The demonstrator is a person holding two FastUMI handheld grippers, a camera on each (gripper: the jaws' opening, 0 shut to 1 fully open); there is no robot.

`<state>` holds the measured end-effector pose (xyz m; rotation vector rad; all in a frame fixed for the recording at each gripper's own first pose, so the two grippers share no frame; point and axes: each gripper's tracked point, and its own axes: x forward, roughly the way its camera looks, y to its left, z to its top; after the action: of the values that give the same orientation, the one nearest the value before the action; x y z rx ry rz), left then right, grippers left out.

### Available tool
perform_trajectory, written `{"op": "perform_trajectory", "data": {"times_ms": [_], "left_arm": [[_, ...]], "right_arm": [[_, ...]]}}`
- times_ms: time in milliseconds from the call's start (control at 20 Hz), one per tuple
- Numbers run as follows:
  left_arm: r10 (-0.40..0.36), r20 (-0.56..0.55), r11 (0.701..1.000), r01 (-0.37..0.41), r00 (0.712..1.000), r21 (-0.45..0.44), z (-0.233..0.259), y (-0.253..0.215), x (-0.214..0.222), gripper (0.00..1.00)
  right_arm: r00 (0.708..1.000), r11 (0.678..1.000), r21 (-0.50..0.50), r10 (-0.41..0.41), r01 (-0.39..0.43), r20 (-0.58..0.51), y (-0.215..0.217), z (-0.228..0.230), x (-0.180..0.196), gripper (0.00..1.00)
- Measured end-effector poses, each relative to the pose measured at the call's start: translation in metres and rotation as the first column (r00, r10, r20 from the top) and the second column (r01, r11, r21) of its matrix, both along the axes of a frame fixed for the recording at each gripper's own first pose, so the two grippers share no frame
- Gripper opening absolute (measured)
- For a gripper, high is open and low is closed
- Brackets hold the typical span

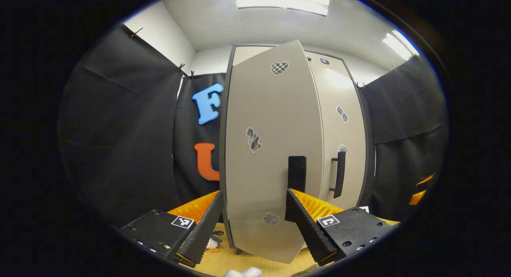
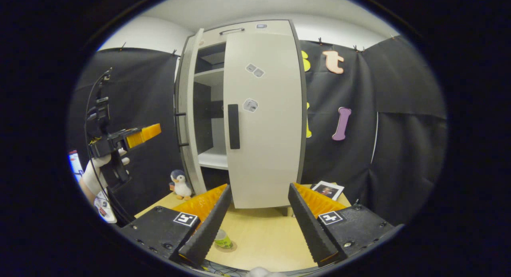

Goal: Grasp the bottle in the cabinet with the left hand and place it on the coaster, then close the right door with the right hand and the left door with the left hand.

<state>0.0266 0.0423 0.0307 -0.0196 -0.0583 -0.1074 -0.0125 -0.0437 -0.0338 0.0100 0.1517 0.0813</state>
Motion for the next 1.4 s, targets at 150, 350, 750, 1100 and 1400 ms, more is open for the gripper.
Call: {"op": "perform_trajectory", "data": {"times_ms": [150,350,750,1100,1400], "left_arm": [[0.008,-0.008,1.000,-0.007,1.000,0.014,-0.004,0.002,-0.008,0.96],[-0.002,-0.032,1.000,0.001,0.999,-0.018,-0.006,-0.002,-0.021,0.96],[0.012,-0.064,1.000,-0.014,0.998,-0.025,-0.010,-0.004,-0.052,0.96],[0.075,-0.075,0.996,-0.072,0.994,0.049,-0.023,0.005,-0.095,0.96],[0.103,-0.115,0.994,-0.099,0.988,0.044,-0.050,0.005,-0.123,0.96]], "right_arm": [[1.000,1.000,-0.002,-0.002,0.002,0.004,0.001,0.002,0.000,0.95],[1.000,1.000,-0.003,-0.001,0.001,0.018,0.007,0.005,0.003,0.95],[0.998,1.000,-0.004,-0.015,0.015,0.057,0.018,0.013,0.006,0.96],[0.995,0.997,0.021,-0.069,0.068,0.073,0.010,0.011,0.009,0.94],[0.993,0.996,0.009,-0.086,0.086,0.082,0.013,0.002,0.005,0.94]]}}
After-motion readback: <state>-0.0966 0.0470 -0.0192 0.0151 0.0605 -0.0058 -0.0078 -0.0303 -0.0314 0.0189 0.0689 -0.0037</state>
